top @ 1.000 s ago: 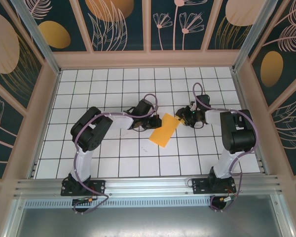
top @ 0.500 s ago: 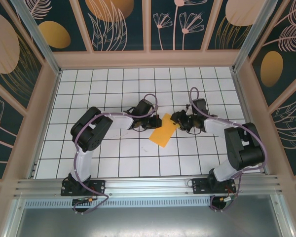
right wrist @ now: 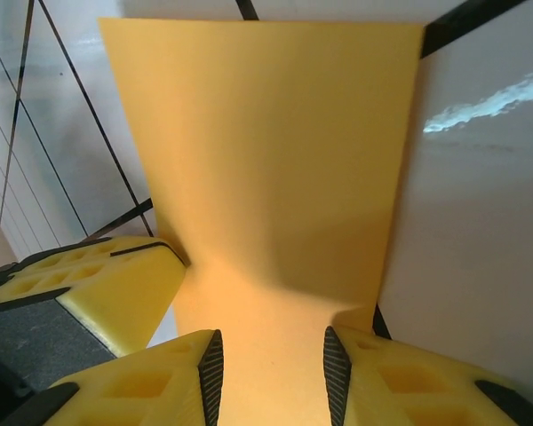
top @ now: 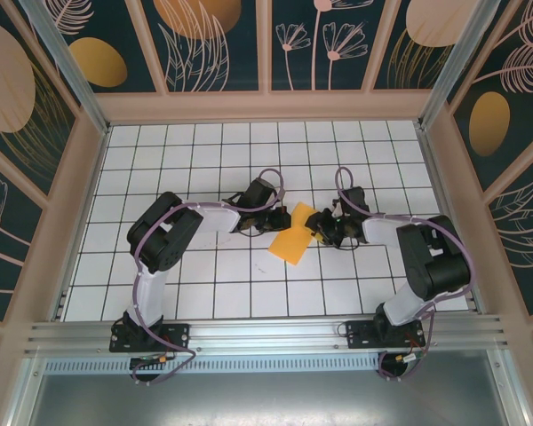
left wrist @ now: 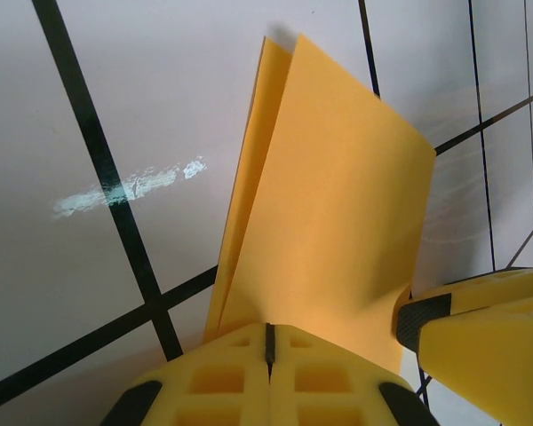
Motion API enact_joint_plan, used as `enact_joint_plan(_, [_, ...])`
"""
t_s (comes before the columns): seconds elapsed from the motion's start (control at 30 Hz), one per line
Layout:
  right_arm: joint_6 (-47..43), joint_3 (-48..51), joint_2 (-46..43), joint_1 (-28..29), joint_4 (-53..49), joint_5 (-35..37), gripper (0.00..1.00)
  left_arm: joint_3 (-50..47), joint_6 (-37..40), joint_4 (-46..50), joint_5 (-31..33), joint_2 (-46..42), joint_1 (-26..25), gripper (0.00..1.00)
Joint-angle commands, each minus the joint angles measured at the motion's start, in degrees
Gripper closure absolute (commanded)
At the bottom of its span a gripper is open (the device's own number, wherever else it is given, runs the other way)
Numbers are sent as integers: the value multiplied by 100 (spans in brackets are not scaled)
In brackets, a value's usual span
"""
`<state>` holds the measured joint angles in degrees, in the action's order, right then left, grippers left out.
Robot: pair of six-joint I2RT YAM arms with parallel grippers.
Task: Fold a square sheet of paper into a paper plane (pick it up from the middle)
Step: Fold the square sheet of paper in half at the center of the table.
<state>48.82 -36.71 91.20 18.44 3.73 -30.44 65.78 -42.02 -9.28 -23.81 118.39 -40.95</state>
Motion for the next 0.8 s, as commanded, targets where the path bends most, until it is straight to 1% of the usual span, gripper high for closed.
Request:
enact_joint_plan(0.0, [51, -87, -429, 175, -83, -120, 60, -297, 76, 805, 193, 179, -39, 99])
enact_joint_plan(0.07, [210, -4, -541, 254, -39, -150, 61, -294, 72, 805, 184, 190, -40, 99])
enact_joint_plan(0.17, [519, 312, -657, 407, 309, -303, 61, -276, 71, 805, 185, 188, -44, 99])
enact_joint_plan(0.23, [596, 453, -700, 526, 255, -146, 61, -278, 70, 805, 182, 191, -45, 99])
enact_joint_plan(0.37, [676, 777, -564, 581, 631, -269, 61, -285, 78, 800, 163, 198, -42, 99])
enact_joint_plan(0.57, [526, 840, -503, 591, 260, 20, 61, -311, 89, 815, 176, 177, -43, 99])
enact_joint_plan(0.77, [484, 624, -953, 628, 60, -141, 61, -324, 70, 805, 168, 165, -44, 99])
